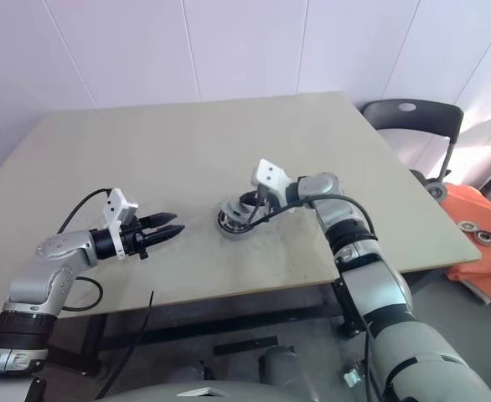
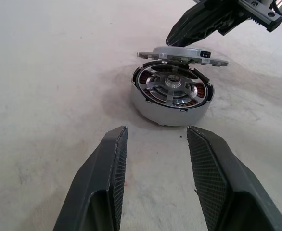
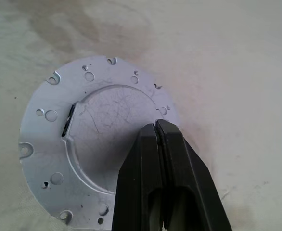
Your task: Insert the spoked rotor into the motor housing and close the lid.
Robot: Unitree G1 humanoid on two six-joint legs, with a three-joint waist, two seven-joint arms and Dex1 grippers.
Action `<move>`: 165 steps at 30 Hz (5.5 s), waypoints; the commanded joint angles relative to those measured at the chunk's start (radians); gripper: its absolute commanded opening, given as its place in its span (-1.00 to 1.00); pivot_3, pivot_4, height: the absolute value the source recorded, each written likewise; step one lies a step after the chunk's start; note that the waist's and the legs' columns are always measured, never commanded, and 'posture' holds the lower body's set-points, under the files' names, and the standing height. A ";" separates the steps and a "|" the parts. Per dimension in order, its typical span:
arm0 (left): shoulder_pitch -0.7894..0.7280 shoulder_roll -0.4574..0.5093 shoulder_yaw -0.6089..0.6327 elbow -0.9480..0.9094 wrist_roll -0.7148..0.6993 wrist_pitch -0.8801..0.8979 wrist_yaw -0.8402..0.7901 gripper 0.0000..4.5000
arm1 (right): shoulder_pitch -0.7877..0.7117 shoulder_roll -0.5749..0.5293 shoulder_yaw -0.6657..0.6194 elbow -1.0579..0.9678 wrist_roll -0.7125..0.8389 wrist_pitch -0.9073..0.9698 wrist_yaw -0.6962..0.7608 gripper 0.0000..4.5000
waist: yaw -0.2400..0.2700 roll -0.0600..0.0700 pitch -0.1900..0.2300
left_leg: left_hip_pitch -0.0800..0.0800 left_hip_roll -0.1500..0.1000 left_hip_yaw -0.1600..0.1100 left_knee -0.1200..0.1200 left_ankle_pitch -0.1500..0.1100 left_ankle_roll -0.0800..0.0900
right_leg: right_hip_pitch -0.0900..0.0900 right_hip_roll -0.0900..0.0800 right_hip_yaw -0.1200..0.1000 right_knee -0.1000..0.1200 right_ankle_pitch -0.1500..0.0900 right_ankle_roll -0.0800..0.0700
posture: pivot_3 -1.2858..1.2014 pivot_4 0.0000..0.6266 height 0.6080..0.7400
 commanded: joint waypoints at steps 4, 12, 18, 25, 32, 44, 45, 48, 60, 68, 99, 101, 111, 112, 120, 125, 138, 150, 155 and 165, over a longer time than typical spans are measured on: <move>-0.007 0.001 0.024 -0.035 -0.022 0.001 0.008 -0.06 | -0.016 0.040 0.021 0.029 -0.029 -0.028 -0.018 -0.99 | 0.000 0.000 0.000 | 0.000 0.000 0.000 0.000 0.000 0.000 | 0.000 0.000 0.000 0.001 0.000 0.000 | 0.03 -1.00 1.00; -0.007 0.000 0.025 -0.037 -0.023 0.004 0.012 -0.06 | -0.042 0.082 0.028 0.114 -0.057 -0.058 -0.060 -0.99 | -0.001 0.000 0.000 | 0.002 0.000 0.000 0.001 0.000 0.000 | 0.002 0.000 0.000 0.001 0.000 0.000 | 0.03 -1.00 1.00; 0.000 0.001 0.028 -0.046 -0.027 0.008 0.017 -0.06 | -0.049 0.092 0.033 0.141 -0.069 -0.075 -0.069 -0.99 | -0.001 0.000 0.000 | 0.002 0.000 0.000 0.001 0.000 0.000 | 0.002 0.000 0.000 0.001 0.000 0.000 | 0.03 -1.00 1.00; 0.002 -0.001 0.027 -0.052 -0.029 0.011 0.022 -0.06 | -0.065 0.101 -0.018 0.127 -0.014 -0.108 -0.048 -0.99 | -0.001 0.000 0.000 | 0.002 0.000 0.000 0.001 0.000 0.000 | 0.002 0.000 0.000 0.001 0.000 0.000 | 0.03 -1.00 1.00; 0.005 0.000 0.024 -0.052 -0.035 0.008 0.025 -0.06 | -0.046 0.095 -0.090 0.082 0.039 -0.316 -0.105 -0.99 | -0.001 0.000 0.000 | 0.001 0.000 0.000 0.001 0.000 0.000 | 0.002 0.000 0.000 0.001 0.000 0.000 | 0.03 -1.00 1.00; 0.032 -0.009 0.020 -0.071 -0.045 0.011 0.030 -0.06 | 0.185 -0.016 -0.118 -0.122 0.066 -0.377 -0.209 -0.99 | 0.003 -0.001 0.000 | 0.001 -0.001 0.000 0.001 0.000 0.000 | 0.002 -0.002 0.000 -0.001 0.000 0.000 | 0.03 -1.00 1.00; 0.033 -0.014 0.016 -0.073 -0.047 0.013 0.031 -0.06 | 0.202 -0.016 -0.123 -0.146 0.078 -0.365 -0.212 -0.99 | -0.001 0.000 0.000 | 0.001 -0.001 0.000 0.001 0.000 0.000 | 0.002 -0.002 0.000 -0.001 0.000 0.000 | 0.03 -1.00 1.00; 0.039 -0.026 0.008 -0.097 -0.061 0.025 0.031 -0.06 | 0.234 -0.008 -0.130 -0.216 0.110 -0.344 -0.211 -0.99 | -0.005 0.000 0.000 | 0.002 0.000 0.001 0.001 0.000 0.000 | 0.002 -0.001 0.002 0.001 0.000 0.001 | 0.03 -1.00 1.00; 0.042 -0.006 0.010 -0.096 -0.058 0.034 0.019 -0.06 | 0.256 -0.015 -0.087 -0.285 0.101 -0.309 -0.171 0.02 | 0.002 0.000 0.000 | 0.003 0.000 0.001 0.002 0.000 0.000 | 0.003 0.000 0.002 0.001 0.000 0.001 | 0.03 -1.00 1.00; 0.021 -0.006 0.004 -0.082 -0.046 0.033 0.020 -0.06 | 0.210 -0.012 -0.035 -0.193 0.063 -0.339 -0.094 0.60 | 0.002 0.000 0.000 | 0.003 0.000 0.001 0.001 0.000 0.000 | 0.003 0.000 0.002 0.001 0.000 0.001 | 0.03 -1.00 1.00; 0.042 -0.024 0.003 -0.105 -0.047 0.027 0.057 -0.06 | 0.083 0.053 -0.020 0.089 0.000 -0.389 -0.092 0.98 | 0.000 0.000 0.000 | 0.003 0.000 0.001 0.002 0.000 0.000 | 0.003 0.000 0.002 0.001 0.000 0.001 | 0.03 -1.00 1.00; 0.042 -0.023 0.002 -0.105 -0.047 0.029 0.057 -0.06 | 0.083 0.053 -0.018 0.109 -0.006 -0.376 -0.082 0.98 | 0.000 0.000 0.000 | 0.003 0.000 0.001 0.002 0.000 0.000 | 0.004 0.000 0.002 0.001 0.000 0.001 | 0.03 -1.00 1.00; 0.036 -0.022 -0.004 -0.118 -0.048 0.036 0.060 -0.06 | 0.055 0.090 -0.060 0.200 0.007 -0.290 -0.123 0.98 | -0.001 -0.001 0.000 | 0.010 0.000 0.001 0.001 0.000 0.000 | 0.010 0.000 0.002 0.001 0.000 0.000 | 0.03 -1.00 1.00; 0.037 -0.022 -0.004 -0.119 -0.048 0.036 0.060 -0.06 | 0.054 0.092 -0.061 0.203 0.007 -0.287 -0.121 0.98 | -0.001 -0.001 0.000 | 0.011 0.000 0.001 0.001 0.000 0.000 | 0.011 0.000 0.002 0.001 0.000 0.000 | 0.03 -1.00 1.00; 0.032 -0.020 0.000 -0.113 -0.048 0.036 0.059 -0.06 | 0.062 0.099 -0.047 0.199 0.000 -0.273 -0.068 0.98 | -0.002 -0.001 0.000 | 0.015 0.000 0.001 0.001 0.000 0.000 | 0.014 0.000 0.003 0.001 0.000 0.000 | 0.03 -1.00 1.00; 0.030 -0.022 0.000 -0.112 -0.047 0.035 0.062 -0.06 | 0.063 0.101 -0.047 0.192 0.003 -0.255 -0.028 0.98 | -0.002 -0.001 0.000 | 0.015 0.000 0.001 0.000 0.000 0.000 | 0.014 0.000 0.003 0.000 0.000 0.000 | 0.03 -1.00 1.00; 0.037 -0.024 0.003 -0.108 -0.045 0.030 0.068 -0.06 | 0.050 0.103 -0.047 0.205 -0.014 -0.268 -0.065 0.98 | -0.003 -0.001 0.000 | 0.015 0.000 0.001 0.000 0.000 0.000 | 0.014 0.000 0.003 0.000 0.000 0.000 | 0.03 -1.00 1.00; 0.041 -0.033 -0.003 -0.118 -0.047 0.033 0.075 -0.06 | 0.054 0.108 -0.039 0.206 -0.030 -0.274 -0.106 -0.27 | -0.006 0.000 0.000 | 0.016 0.000 0.001 0.001 0.000 0.000 | 0.015 0.000 0.003 0.000 -0.001 0.000 | 0.03 -1.00 1.00; 0.047 -0.036 -0.002 -0.123 -0.047 0.035 0.077 -0.06 | 0.055 0.106 -0.036 0.206 -0.037 -0.274 -0.107 -0.27 | -0.005 -0.001 0.000 | 0.017 0.000 0.001 0.003 0.000 0.000 | 0.017 0.000 0.003 0.000 -0.003 -0.002 | 0.03 -1.00 1.00; 0.047 -0.036 -0.002 -0.118 -0.046 0.033 0.077 -0.06 | 0.043 0.116 -0.076 0.184 0.017 -0.235 -0.062 -0.27 | -0.004 0.000 0.000 | 0.016 0.000 0.001 0.000 0.000 0.000 | 0.015 0.000 0.004 -0.001 -0.001 0.000 | 0.03 -1.00 1.00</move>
